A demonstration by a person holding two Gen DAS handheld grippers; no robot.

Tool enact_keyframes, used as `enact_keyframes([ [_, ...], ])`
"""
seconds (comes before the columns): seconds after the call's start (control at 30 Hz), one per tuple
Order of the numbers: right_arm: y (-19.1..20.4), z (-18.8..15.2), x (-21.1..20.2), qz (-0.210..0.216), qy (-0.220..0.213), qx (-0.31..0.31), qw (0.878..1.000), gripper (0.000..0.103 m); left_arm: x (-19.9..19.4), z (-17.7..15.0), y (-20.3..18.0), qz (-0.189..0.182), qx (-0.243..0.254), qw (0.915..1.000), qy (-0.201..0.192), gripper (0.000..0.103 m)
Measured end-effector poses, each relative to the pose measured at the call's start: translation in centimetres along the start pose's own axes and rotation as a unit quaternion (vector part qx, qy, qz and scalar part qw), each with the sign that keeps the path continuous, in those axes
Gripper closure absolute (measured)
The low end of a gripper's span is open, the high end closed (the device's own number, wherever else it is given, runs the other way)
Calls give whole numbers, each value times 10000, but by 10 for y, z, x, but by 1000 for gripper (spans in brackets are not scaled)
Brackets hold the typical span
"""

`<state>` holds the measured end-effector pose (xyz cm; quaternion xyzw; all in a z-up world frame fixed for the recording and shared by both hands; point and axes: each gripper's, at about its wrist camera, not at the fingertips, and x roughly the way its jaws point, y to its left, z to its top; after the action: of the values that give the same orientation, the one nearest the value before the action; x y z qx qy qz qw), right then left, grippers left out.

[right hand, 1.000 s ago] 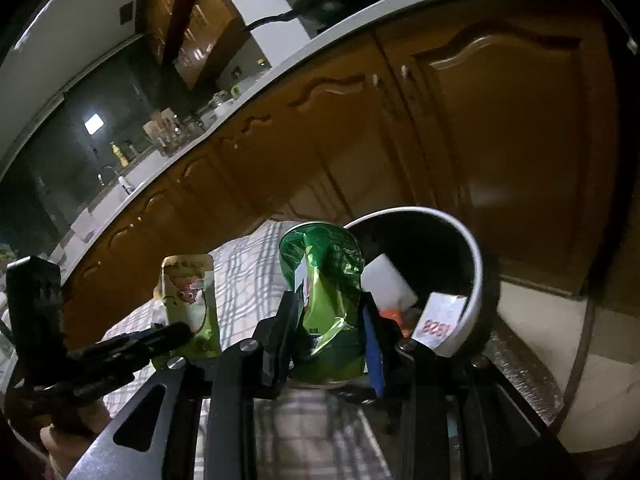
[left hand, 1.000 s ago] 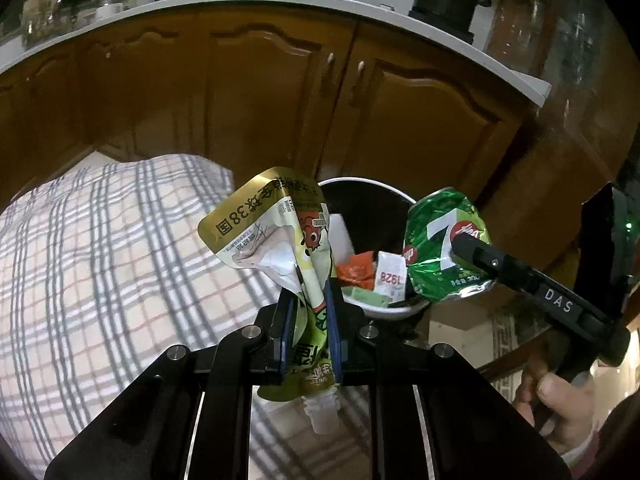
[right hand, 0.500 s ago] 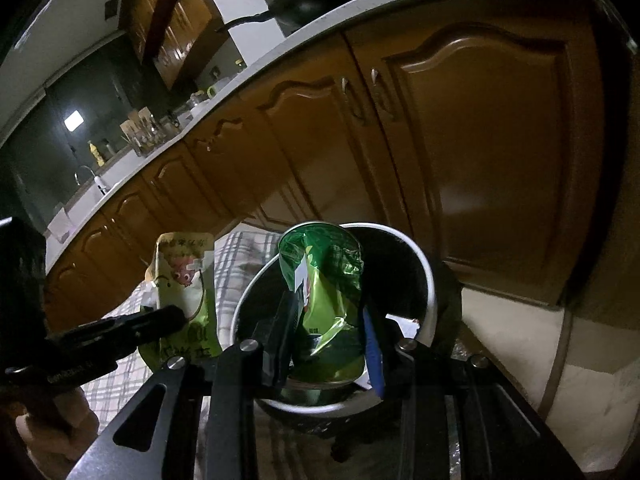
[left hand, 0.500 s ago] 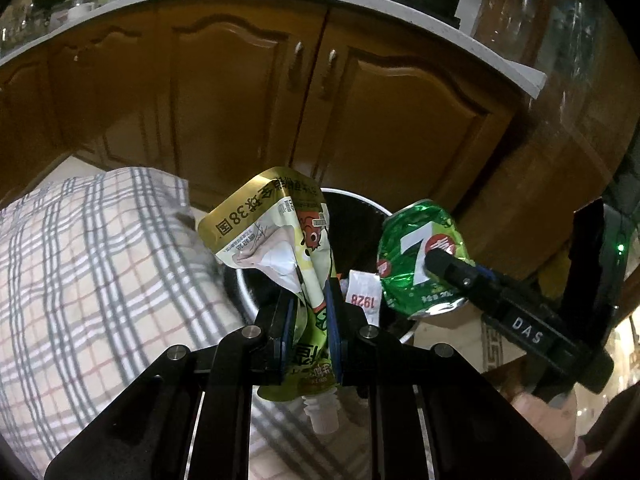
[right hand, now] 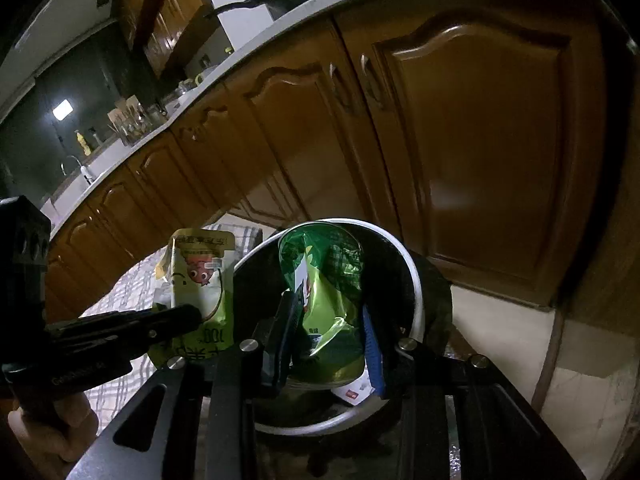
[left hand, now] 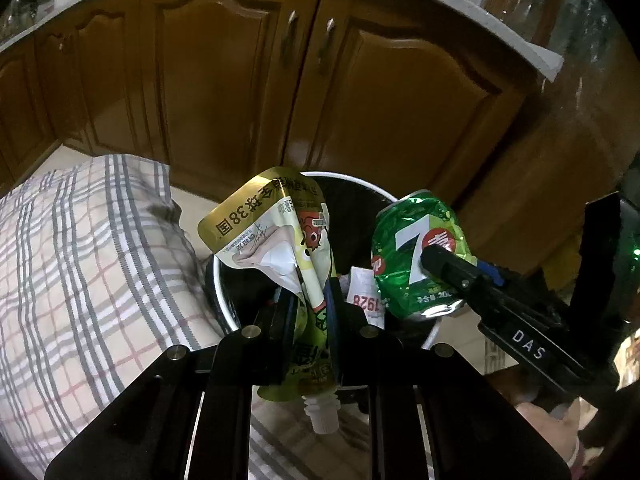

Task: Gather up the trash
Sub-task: 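Carry pouch and can over the black bin and open both tools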

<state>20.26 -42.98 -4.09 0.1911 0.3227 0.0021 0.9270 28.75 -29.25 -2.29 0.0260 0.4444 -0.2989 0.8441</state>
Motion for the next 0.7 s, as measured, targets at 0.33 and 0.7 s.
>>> enact_keyframes([
  [0.33,-8,-1,2,181,-15,283,9994,46,-8,-3,10,-43,-231,9997,-102,47],
  [0.7,16,-5,-35,378,-400,206,9983,26,-59,-30,28,-89,-522,9967,-621,45],
])
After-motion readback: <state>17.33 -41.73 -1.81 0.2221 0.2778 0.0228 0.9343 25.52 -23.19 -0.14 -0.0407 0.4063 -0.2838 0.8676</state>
